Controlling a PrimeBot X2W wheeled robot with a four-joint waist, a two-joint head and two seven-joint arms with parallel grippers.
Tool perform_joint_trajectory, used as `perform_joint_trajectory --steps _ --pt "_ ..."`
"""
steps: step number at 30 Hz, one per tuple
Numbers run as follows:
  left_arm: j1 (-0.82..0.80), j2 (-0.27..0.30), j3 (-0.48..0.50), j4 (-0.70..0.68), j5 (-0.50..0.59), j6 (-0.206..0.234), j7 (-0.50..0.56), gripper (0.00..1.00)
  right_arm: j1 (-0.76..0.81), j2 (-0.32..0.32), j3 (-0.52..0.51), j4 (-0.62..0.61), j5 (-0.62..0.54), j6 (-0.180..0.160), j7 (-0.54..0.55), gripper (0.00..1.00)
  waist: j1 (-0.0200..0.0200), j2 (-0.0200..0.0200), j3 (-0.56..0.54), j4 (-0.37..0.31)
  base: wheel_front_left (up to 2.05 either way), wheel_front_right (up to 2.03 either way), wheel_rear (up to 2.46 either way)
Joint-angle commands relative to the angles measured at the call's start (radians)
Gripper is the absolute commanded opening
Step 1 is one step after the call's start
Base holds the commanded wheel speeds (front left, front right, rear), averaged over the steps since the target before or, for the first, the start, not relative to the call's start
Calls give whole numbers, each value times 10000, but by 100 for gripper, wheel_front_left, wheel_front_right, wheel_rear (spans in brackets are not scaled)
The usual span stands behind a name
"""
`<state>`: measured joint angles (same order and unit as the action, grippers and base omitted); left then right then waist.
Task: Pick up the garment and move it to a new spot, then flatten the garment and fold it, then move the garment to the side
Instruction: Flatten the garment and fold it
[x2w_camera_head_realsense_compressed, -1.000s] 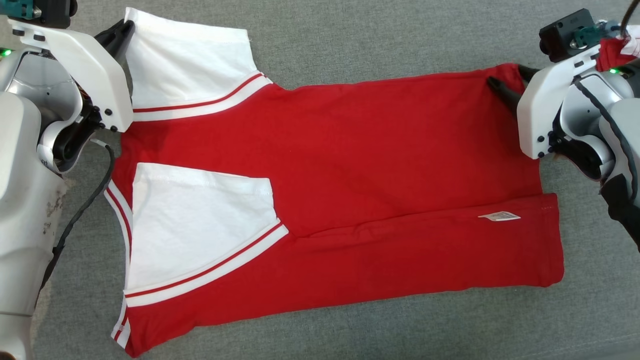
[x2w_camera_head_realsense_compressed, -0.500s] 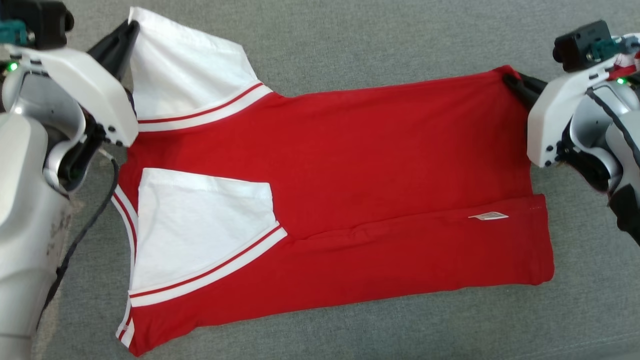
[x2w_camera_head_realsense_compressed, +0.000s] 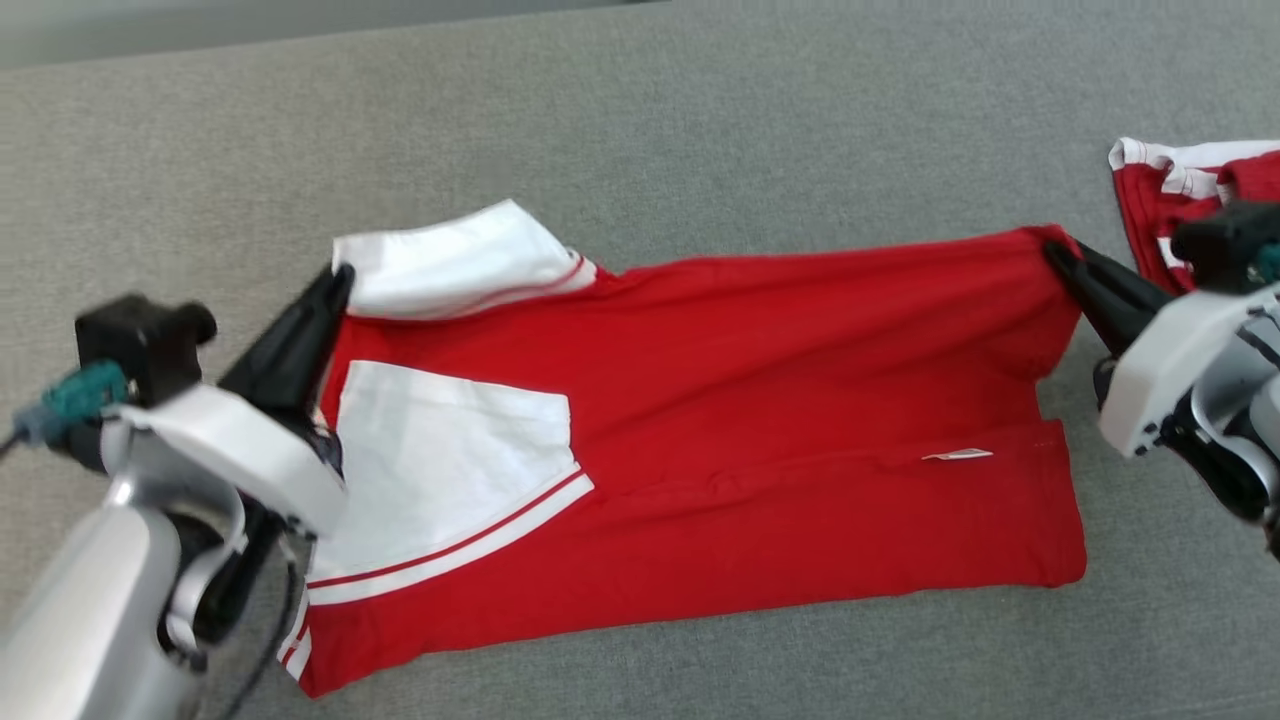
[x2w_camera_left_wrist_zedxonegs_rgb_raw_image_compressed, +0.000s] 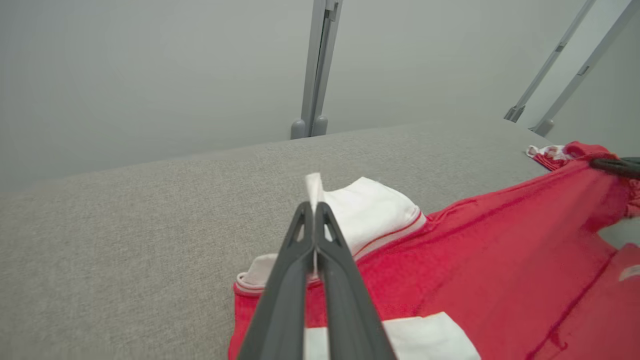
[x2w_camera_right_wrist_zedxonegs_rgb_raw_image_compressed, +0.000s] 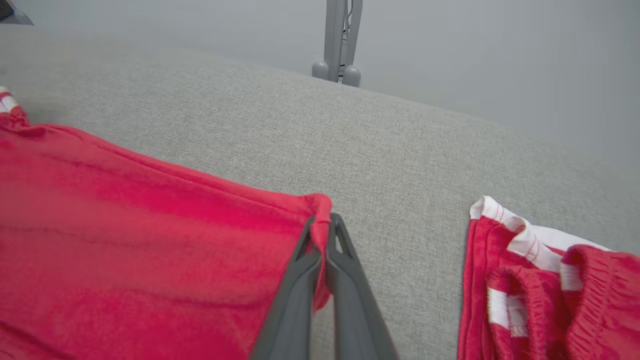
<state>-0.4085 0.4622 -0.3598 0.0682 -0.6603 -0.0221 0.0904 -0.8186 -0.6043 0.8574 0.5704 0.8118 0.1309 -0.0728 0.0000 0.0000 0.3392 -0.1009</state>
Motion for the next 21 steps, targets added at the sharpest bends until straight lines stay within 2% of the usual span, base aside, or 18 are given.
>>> perform_joint_trajectory --steps 1,6,12,21 --pt "253 34 67 -226 -35 117 -86 0 230 -123 -112 -91 0 -1 -174 0 0 0 -172 120 0 0 0" --pt "1896 15 183 -1514 -195 715 -362 0 1330 -333 -778 -679 -385 -1 -811 0 0 0 -446 242 0 0 0" --pt "3547 -230 303 -2240 -532 1286 -677 0 2858 -270 -1946 -1598 -1065 -1 -1404 0 0 0 -638 333 0 0 0" --pt "4843 -596 274 -2150 -985 1556 -995 0 5122 245 -3386 -2782 -2212 -1 -1259 0 0 0 -708 327 0 0 0"
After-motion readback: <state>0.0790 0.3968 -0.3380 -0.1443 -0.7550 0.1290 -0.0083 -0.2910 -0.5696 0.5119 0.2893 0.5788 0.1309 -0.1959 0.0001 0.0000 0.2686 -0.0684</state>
